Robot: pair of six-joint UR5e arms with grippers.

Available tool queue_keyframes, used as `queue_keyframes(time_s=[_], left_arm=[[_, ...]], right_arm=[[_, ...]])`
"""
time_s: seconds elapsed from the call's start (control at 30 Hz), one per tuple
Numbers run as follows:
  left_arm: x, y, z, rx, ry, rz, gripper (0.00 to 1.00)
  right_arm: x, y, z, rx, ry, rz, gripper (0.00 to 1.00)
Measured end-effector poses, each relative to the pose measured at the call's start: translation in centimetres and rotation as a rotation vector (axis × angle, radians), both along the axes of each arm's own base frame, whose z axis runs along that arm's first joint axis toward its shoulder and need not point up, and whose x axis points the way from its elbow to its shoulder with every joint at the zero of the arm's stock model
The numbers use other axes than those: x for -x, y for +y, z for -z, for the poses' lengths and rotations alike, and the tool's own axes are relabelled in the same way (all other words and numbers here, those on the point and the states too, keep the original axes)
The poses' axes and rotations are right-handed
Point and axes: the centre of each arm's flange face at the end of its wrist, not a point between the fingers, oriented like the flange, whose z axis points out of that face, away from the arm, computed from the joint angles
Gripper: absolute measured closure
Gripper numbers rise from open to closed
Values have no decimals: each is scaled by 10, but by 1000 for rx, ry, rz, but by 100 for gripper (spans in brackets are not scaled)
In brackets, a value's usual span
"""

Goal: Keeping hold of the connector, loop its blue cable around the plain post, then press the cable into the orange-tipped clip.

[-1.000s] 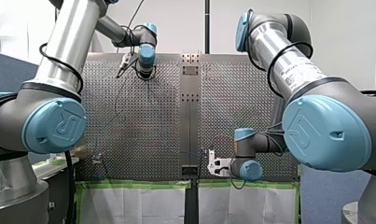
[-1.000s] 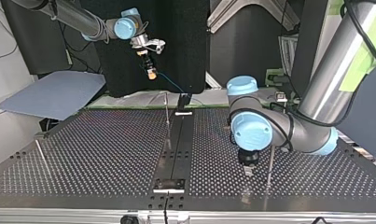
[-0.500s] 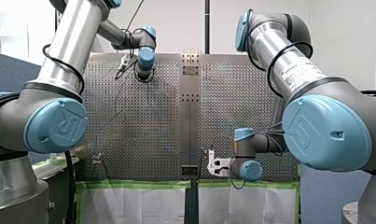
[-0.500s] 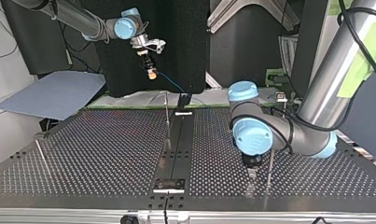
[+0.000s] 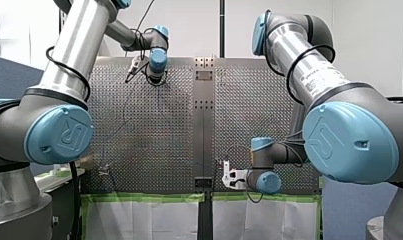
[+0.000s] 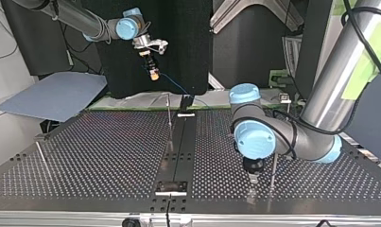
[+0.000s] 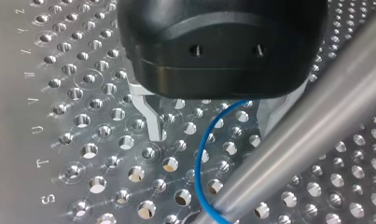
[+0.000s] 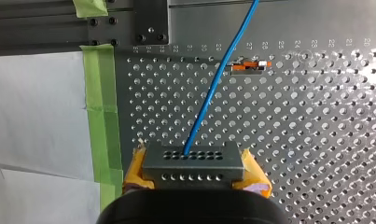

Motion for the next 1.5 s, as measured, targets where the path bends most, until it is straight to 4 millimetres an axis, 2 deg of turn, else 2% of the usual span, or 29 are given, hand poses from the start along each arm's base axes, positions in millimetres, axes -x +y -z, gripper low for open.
queue_keyframes(time_s=[0.23,0.5,0.8,1.13,1.37,1.5], left_arm=[[-1,-7,14,-31,33,-2,1],[1,-10,16,-64,39,-26,1],[9,-25,23,-121,41,-33,1],[13,-48,57,-191,96,-46,1],[14,-52,63,-201,102,-48,1],[13,-56,80,-217,126,-46,1]], right_arm=[[0,1,0,0,2,-1,100],[-1,1,0,0,2,-2,100],[-1,1,0,1,1,-1,100],[-1,1,0,0,2,-2,100],[-2,2,0,2,1,-4,100],[-2,2,0,1,1,-4,100]])
